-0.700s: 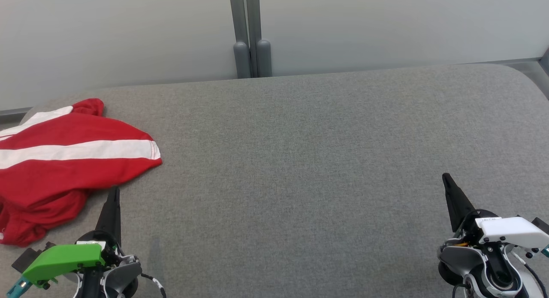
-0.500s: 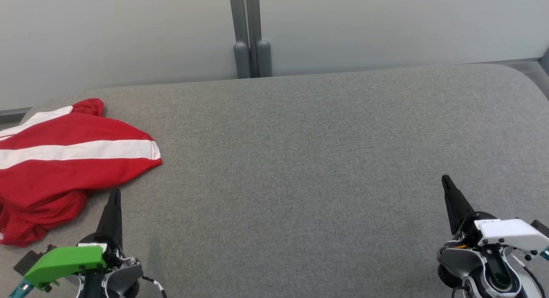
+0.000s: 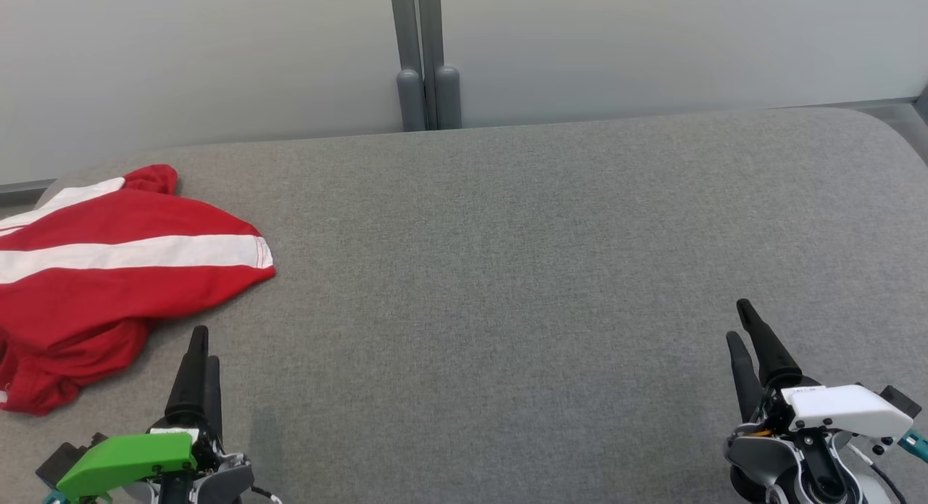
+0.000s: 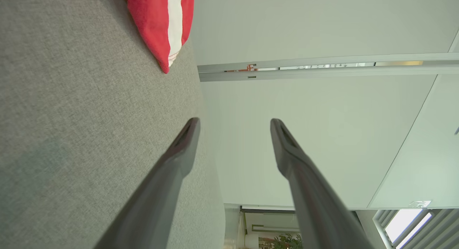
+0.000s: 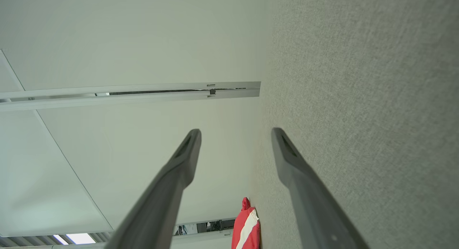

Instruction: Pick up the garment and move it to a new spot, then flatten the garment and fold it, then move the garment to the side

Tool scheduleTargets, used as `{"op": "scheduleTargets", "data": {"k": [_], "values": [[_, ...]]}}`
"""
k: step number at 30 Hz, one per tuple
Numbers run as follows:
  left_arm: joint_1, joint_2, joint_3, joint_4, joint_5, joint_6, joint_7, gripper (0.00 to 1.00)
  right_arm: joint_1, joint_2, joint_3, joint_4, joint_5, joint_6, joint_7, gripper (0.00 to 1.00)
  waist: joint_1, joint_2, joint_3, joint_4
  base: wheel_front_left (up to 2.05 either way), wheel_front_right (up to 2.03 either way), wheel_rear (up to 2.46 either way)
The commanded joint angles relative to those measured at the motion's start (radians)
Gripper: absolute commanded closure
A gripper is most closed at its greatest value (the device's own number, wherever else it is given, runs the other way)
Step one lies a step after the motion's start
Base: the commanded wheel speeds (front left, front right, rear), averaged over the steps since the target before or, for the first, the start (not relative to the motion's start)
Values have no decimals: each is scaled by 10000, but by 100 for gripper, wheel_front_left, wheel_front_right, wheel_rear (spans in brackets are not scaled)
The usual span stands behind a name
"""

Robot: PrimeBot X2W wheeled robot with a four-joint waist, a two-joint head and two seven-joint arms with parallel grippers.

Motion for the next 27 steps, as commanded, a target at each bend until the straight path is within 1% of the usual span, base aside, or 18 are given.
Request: {"op": "scheduleTargets", "data": {"k": [1, 6, 10, 12, 14, 21, 27], "values": [[-275, 59, -65, -266, 263, -20, -122, 0, -311, -116, 141, -303, -134, 2, -140, 0, 0, 0, 4, 5, 0, 0, 0], [-292, 84, -99, -431, 1106, -23, -341, 0, -411, -241, 451, -511, -493, 3, -377, 0, 0, 0, 16, 14, 0, 0, 0], [-284, 74, -163, -577, 1858, -25, -510, 0, -443, -261, 567, -610, -1024, 3, -549, 0, 0, 0, 23, 27, 0, 0, 0], [-282, 72, -191, -632, 2349, -26, -592, 0, -465, -252, 670, -664, -1198, 3, -633, 0, 0, 0, 24, 33, 0, 0, 0], [-282, 106, -276, -701, 3069, -28, -673, 0, -487, -286, 753, -715, -1445, 3, -711, 0, 0, 0, 27, 41, 0, 0, 0], [-236, 82, -387, -817, 4932, -26, -949, 0, -536, -386, 1023, -847, -2691, 3, -992, 0, 0, 0, 48, 63, 0, 0, 0], [-274, 80, -477, -920, 6464, 179, -1163, 0, -585, -373, 1104, -902, -3991, 4, -1204, 0, 0, 0, 75, 66, 0, 0, 0]]}}
